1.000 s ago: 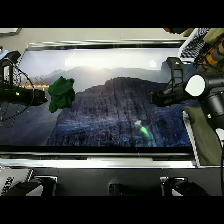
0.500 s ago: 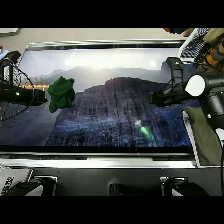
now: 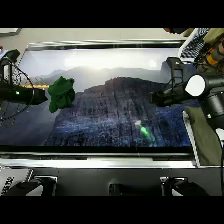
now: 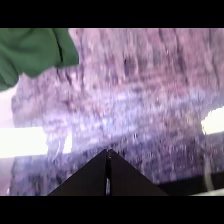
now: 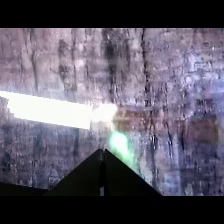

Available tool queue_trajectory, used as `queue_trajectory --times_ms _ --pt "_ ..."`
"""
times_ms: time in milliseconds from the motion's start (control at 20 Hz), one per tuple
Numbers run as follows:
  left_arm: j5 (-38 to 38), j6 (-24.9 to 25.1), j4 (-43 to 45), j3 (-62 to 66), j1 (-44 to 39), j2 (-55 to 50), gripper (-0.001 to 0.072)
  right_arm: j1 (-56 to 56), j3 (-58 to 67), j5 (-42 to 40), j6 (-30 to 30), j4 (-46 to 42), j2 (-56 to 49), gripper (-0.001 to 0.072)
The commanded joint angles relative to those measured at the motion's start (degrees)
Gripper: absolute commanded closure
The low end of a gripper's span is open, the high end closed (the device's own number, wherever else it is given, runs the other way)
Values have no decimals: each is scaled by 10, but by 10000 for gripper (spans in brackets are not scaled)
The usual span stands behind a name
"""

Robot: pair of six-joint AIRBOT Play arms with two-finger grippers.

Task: Fold the clothes and pants, and hang the long-sleeved shirts on hangers.

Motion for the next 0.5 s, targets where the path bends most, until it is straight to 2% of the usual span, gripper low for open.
queue_trajectory --times_ms 0,150,200,250,300,350,450 --pt "50 0 0 0 0 0 689 0 1 -29 1 0 0 676" --pt "76 -2 0 0 0 0 687 0 1 -35 0 0 0 676" --pt "90 -7 8 0 0 -2 648 0 1 -35 0 0 0 676" --pt "109 -34 31 0 0 -9 460 0 1 -36 0 0 0 676" --pt "120 -64 70 0 1 -23 85 0 1 -35 3 1 0 676" --pt "133 -77 111 1 3 -42 -13 0 1 -33 5 1 0 675" --pt "177 -78 150 1 21 -102 -13 0 1 -32 5 0 0 673"
